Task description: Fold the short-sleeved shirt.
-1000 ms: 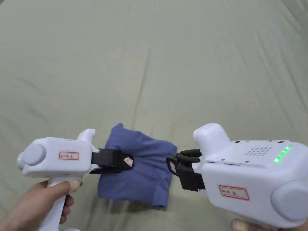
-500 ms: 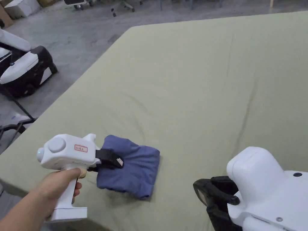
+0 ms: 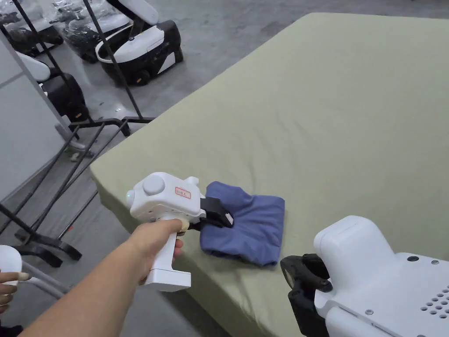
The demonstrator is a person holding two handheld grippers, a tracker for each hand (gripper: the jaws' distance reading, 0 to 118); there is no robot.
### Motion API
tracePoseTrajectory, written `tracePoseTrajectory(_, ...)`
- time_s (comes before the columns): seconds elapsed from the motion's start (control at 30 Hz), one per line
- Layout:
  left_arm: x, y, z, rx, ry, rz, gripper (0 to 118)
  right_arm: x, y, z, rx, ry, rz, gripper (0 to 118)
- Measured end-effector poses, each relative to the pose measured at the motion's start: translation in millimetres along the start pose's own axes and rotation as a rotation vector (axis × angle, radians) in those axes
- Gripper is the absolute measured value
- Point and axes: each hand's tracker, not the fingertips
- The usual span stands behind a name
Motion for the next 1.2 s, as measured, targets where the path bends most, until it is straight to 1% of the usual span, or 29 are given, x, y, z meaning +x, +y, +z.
tracePoseTrajectory(0.2,9,9,-5,-0.039,0.030,-0.046,29,10,-5,3,-0.010,-0.037,-0.036,3)
tracePoseTrajectory(0.23,16,3,-2,-0.042,0.034,-0.057,29,10,-5,3,-0.010,-0.042,-0.038,3)
tracePoseTrajectory(0.43,16,14,-8,-0.058,0.052,-0.104,30,8,-6,3,-0.016,-0.042,-0.027,3)
tracePoseTrajectory(0.47,17,15,-10,-0.059,0.067,-0.124,38,8,-6,3,-0.016,-0.038,-0.026,3)
tracePoseTrajectory(0.5,22,14,-7,-0.040,0.151,-0.185,84,8,-6,3,-0.017,-0.036,-0.027,3)
tracePoseTrajectory(0.53,29,14,-5,0.001,0.291,-0.246,116,7,-6,3,-0.018,-0.036,-0.027,3)
tracePoseTrajectory(0.57,33,15,-3,0.059,0.385,-0.298,118,8,-6,4,-0.018,-0.034,-0.025,3)
tracePoseTrajectory(0.6,34,18,7,0.182,0.341,-0.331,118,7,-6,4,-0.018,-0.035,-0.023,3)
tracePoseTrajectory(0.63,36,17,15,0.163,0.353,-0.306,118,7,-6,5,-0.017,-0.037,-0.023,3)
tracePoseTrajectory(0.7,34,21,28,0.195,0.298,-0.199,118,8,-6,7,-0.011,-0.041,-0.026,3)
tracePoseTrajectory(0.73,35,22,33,0.198,0.273,-0.175,118,8,-5,7,-0.009,-0.041,-0.029,3)
tracePoseTrajectory(0.87,54,18,54,0.199,0.279,-0.189,118,8,-5,13,0.002,-0.046,-0.028,3)
tracePoseTrajectory(0.9,62,16,59,0.181,0.284,-0.202,109,8,-6,15,0.006,-0.053,-0.028,3)
tracePoseTrajectory(0.93,73,11,67,0.183,0.300,-0.223,74,11,-6,18,0.012,-0.062,-0.029,3)
tracePoseTrajectory(0.97,84,3,78,0.238,0.299,-0.256,5,14,-6,22,0.019,-0.078,-0.036,3)
tracePoseTrajectory(1.0,98,-5,86,0.299,0.311,-0.294,0,17,-7,25,0.029,-0.097,-0.043,3)
tracePoseTrajectory(1.07,135,-24,105,0.451,0.398,-0.387,0,27,-7,35,0.055,-0.145,-0.060,3)
tracePoseTrajectory(1.1,152,-34,112,0.495,0.396,-0.427,0,32,-7,41,0.068,-0.163,-0.069,3)
tracePoseTrajectory(1.13,169,-44,120,0.513,0.344,-0.460,0,37,-8,48,0.085,-0.183,-0.082,3)
tracePoseTrajectory(1.2,201,-66,133,0.587,0.317,-0.509,0,48,-10,65,0.129,-0.222,-0.107,3)
